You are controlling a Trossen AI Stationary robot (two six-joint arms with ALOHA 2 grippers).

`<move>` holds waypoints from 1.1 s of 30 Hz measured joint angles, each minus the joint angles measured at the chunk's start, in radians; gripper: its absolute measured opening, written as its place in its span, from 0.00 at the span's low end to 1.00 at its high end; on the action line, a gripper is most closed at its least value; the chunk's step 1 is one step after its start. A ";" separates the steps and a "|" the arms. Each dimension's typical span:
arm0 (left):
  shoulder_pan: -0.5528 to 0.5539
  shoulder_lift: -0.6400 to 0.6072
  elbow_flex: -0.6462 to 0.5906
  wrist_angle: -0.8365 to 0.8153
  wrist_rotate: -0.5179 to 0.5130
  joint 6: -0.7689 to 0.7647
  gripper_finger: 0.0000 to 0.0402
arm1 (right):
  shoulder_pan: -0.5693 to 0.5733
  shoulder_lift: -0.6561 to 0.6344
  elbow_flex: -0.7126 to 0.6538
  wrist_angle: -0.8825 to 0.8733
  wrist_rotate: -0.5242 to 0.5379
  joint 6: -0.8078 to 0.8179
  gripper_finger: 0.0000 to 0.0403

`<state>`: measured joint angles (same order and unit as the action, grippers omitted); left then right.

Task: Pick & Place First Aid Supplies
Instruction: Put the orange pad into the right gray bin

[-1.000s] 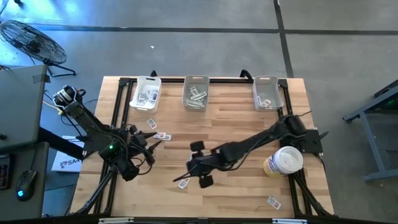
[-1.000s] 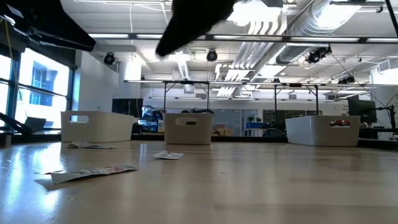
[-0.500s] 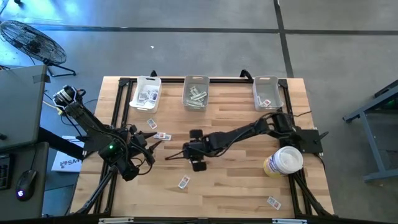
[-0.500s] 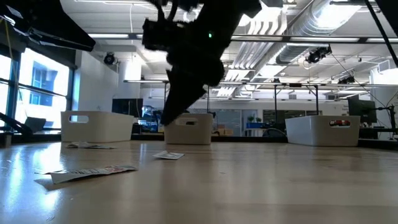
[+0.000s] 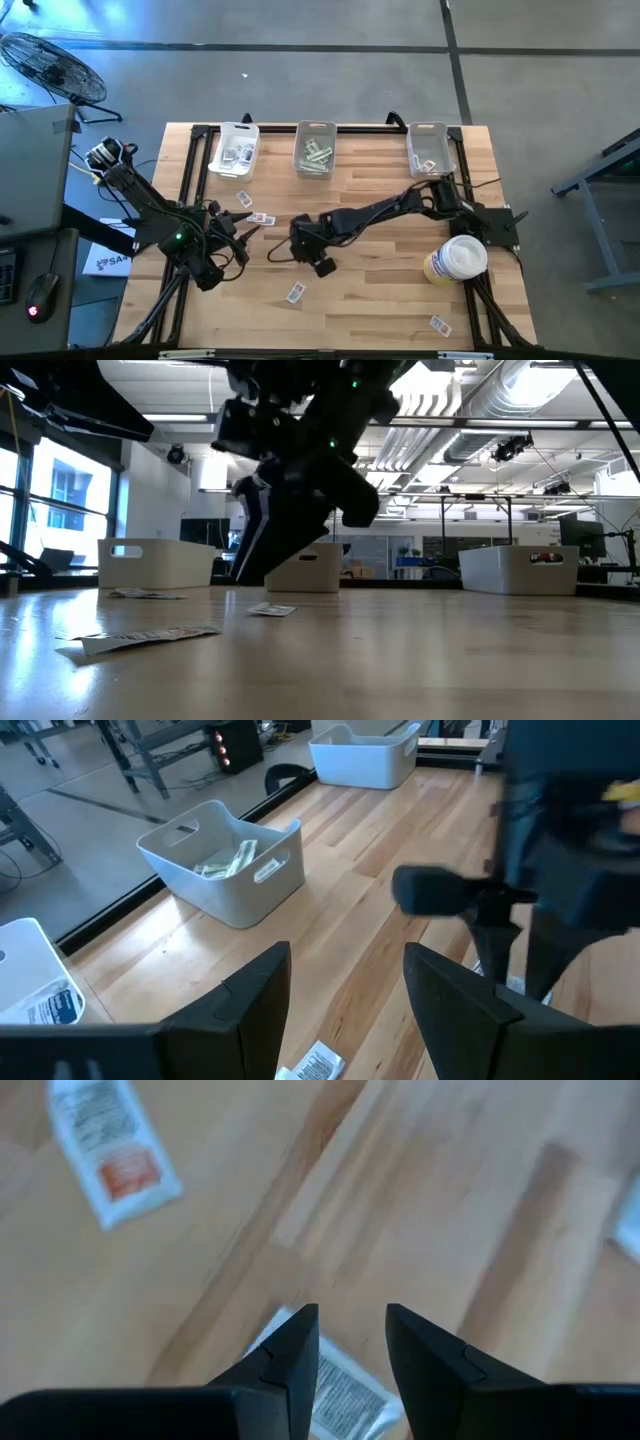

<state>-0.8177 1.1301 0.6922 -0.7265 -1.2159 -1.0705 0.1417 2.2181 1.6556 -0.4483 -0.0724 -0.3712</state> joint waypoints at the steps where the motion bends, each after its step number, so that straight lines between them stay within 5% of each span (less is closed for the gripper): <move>1: 0.000 0.000 0.000 0.001 0.000 0.000 0.48 | -0.012 0.003 0.000 -0.009 -0.034 -0.010 0.28; 11: 0.000 0.000 0.000 0.000 0.001 0.000 0.48 | -0.114 0.018 -0.001 -0.051 -0.236 -0.099 0.28; 19: 0.000 0.000 0.001 -0.001 0.002 0.000 0.48 | -0.136 0.054 0.002 -0.057 -0.261 -0.209 0.26; 33: 0.000 0.000 0.001 -0.001 0.003 0.000 0.48 | -0.137 0.067 0.002 -0.077 -0.222 -0.234 0.01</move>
<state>-0.8177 1.1297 0.6930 -0.7273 -1.2125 -1.0706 0.0051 2.2852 1.6577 -0.5251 -0.2939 -0.6055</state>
